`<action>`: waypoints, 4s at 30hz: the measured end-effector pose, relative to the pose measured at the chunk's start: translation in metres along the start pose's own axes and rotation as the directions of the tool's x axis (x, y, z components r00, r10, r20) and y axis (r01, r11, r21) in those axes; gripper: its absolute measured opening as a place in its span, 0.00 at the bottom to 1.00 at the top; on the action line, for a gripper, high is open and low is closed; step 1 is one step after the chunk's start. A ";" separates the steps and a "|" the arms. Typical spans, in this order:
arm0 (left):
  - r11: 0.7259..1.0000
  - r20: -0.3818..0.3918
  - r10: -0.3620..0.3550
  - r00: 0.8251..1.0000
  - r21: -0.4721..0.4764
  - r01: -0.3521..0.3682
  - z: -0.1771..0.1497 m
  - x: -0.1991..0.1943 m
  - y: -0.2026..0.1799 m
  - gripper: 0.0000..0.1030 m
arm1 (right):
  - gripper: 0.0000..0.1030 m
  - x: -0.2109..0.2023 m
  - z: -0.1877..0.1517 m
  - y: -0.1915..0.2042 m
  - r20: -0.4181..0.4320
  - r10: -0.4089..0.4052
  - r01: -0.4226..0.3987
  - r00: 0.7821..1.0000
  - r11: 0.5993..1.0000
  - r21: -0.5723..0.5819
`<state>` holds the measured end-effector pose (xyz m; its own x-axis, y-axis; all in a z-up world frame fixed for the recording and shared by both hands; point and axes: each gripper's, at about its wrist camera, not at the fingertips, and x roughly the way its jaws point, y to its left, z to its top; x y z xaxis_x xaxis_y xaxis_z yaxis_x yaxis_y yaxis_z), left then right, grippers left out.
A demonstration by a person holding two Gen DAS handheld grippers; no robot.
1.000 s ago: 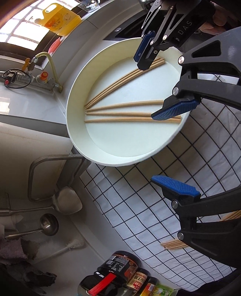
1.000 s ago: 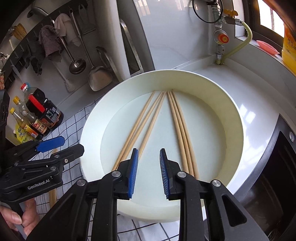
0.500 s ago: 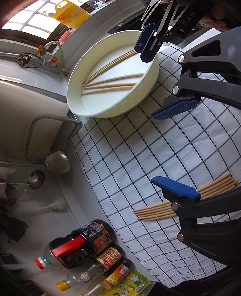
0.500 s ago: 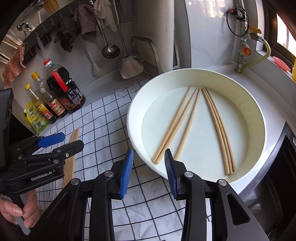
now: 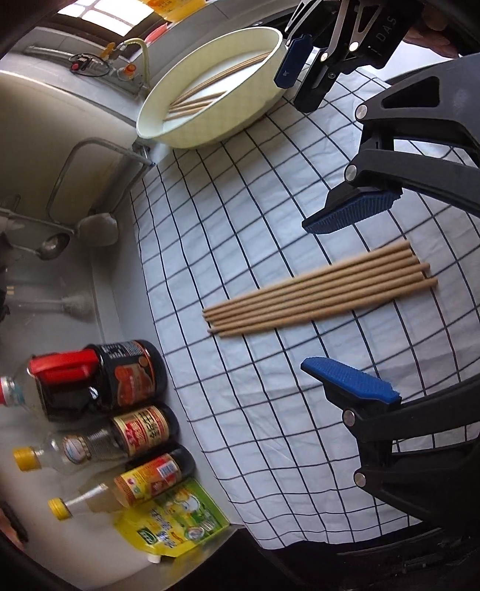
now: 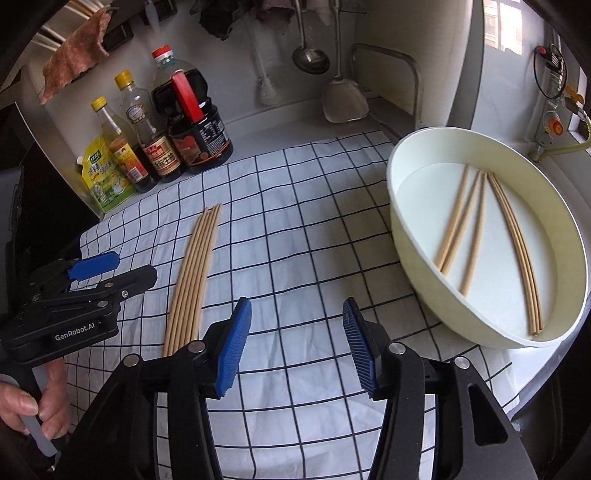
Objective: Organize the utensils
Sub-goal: 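Move both open tools back over the chopstick row on the cloth, then lower both open tools toward the wooden chopsticks, then close the right tool on a chopstick while the left tool grasps another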
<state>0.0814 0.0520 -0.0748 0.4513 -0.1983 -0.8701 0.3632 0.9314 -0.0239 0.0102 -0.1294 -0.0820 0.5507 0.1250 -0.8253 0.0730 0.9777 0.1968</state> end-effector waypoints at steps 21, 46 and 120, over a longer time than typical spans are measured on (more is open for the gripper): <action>0.991 -0.062 0.051 0.997 -0.124 -0.059 -0.045 0.022 0.072 0.73 | 0.53 0.072 -0.022 0.062 -0.082 0.035 -0.041 0.996 0.997 -0.066; 0.981 -0.068 0.059 0.996 -0.182 -0.070 -0.047 0.036 0.087 0.73 | 0.53 0.104 -0.015 0.080 -0.100 -0.030 0.018 0.995 0.992 -0.122; 0.997 -0.061 0.064 0.996 -0.040 -0.067 -0.022 0.079 0.033 0.18 | 0.06 0.108 -0.006 0.046 -0.031 -0.064 0.055 0.997 0.969 -0.242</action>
<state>0.1115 0.0735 -0.1554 0.4229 -0.1192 -0.8983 0.2991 0.9541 0.0142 0.0675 -0.0701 -0.1653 0.5189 0.0672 -0.8522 -0.1006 0.9948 0.0172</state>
